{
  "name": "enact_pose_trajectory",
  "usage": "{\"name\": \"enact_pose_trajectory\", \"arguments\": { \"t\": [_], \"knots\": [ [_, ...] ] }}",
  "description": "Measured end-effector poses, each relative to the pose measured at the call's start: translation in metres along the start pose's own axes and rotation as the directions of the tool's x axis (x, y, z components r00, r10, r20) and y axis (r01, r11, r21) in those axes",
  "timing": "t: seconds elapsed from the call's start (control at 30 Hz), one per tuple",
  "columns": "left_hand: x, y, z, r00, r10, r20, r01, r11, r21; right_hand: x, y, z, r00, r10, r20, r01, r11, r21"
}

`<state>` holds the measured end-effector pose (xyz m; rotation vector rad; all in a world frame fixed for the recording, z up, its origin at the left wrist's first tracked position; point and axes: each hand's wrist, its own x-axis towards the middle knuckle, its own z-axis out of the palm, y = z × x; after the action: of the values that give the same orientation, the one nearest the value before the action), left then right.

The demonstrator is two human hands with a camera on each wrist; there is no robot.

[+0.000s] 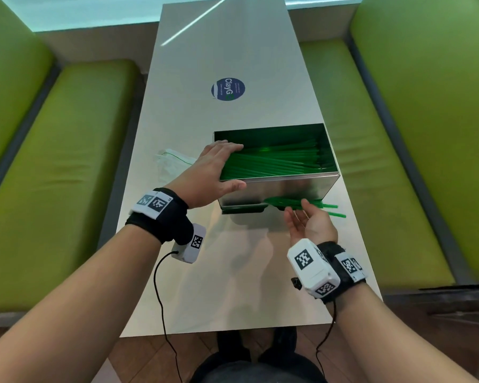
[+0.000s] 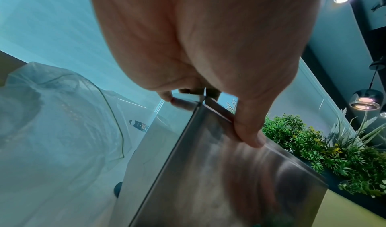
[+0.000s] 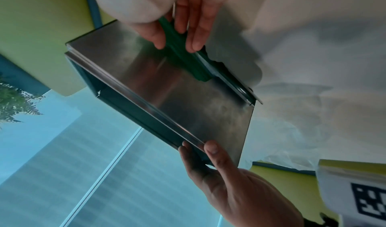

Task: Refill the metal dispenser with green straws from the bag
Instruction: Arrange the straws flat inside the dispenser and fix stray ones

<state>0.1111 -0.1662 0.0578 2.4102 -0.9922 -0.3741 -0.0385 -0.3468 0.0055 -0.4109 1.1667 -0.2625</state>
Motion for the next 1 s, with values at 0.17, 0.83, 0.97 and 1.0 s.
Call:
{"name": "enact_pose_trajectory", "arguments": {
  "t": [0.17,0.83,0.97,1.0],
  "knots": [
    [0.001,0.0,0.001,1.0,0.005,-0.007,-0.005,1.0,-0.001,0.004,-0.006,0.005,0.999,-0.019,0.034,0.02,0.999,-0.026],
    [0.0,-0.002,0.0,1.0,0.01,-0.002,-0.01,1.0,0.009,0.026,-0.028,-0.042,0.986,-0.168,-0.003,0.168,0.985,-0.037],
    [-0.001,-0.001,0.0,1.0,0.009,-0.004,-0.009,1.0,0.006,0.026,-0.062,-0.073,0.988,-0.152,-0.019,0.15,0.986,-0.072],
    [-0.001,0.0,0.0,1.0,0.009,-0.003,-0.009,1.0,0.005,0.023,-0.072,-0.08,0.988,-0.15,-0.022,0.148,0.986,-0.077]
  ]
}}
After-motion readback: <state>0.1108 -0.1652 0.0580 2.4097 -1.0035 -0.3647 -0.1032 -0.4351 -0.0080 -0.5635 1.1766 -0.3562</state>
